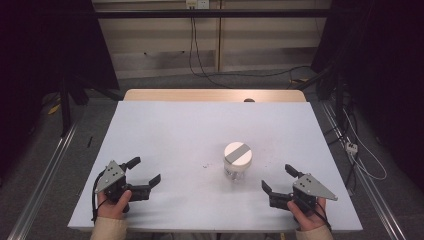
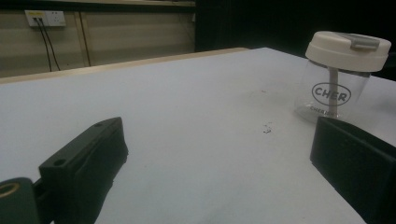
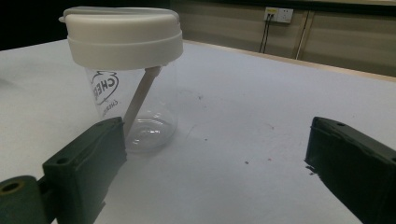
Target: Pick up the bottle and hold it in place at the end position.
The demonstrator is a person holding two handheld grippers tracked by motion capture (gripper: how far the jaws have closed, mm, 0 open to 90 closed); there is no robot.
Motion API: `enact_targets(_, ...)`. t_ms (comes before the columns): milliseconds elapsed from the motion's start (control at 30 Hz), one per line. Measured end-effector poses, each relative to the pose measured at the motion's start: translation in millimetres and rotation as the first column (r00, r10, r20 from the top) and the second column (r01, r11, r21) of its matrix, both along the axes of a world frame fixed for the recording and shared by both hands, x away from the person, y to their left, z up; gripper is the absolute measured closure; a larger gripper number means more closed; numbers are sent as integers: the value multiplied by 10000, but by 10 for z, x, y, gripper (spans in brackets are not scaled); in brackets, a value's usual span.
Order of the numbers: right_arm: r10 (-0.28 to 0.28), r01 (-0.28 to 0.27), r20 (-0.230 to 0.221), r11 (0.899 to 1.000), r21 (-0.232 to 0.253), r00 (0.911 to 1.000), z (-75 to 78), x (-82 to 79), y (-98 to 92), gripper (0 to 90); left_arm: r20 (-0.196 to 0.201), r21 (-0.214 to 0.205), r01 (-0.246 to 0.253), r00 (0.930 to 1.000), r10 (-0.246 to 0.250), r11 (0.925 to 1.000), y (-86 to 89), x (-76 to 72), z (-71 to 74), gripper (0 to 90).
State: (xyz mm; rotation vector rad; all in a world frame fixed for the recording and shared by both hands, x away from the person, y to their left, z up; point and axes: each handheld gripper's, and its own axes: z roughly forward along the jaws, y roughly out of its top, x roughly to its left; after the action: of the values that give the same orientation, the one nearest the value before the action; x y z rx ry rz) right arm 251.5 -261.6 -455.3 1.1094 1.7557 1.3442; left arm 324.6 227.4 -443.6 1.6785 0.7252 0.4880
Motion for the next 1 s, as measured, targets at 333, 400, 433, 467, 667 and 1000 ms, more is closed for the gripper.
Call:
enact_targets(333,54,-54,-78,10000,-11,10000,-1,26,37,47,48,-70,104,9999,-103,9999,-37,18,4,33)
enact_targets(400,131,-131,-128,9999,11,9998,5,41,56,47,61,-39,99,9999,-99,9999,-38,19,6,33)
enact_targets(433,216,-216,-115,9998,-21,9997,7,52,65,49,54,-70,101,9999,-100,9999,-38,18,6,33)
enact_targets(467,278,-278,-137,9996,-12,9995,10,60,79,50,54,-70,101,9999,-100,9999,-38,18,6,33)
enact_targets(667,826,-827,-204,9966,-53,9964,17,110,186,50,34,-156,-22,10000,22,9999,0,17,3,33)
enact_targets(1000,1207,-1214,-410,9925,-153,9918,24,235,399,52,53,-218,-34,10000,35,9998,3,10,13,33)
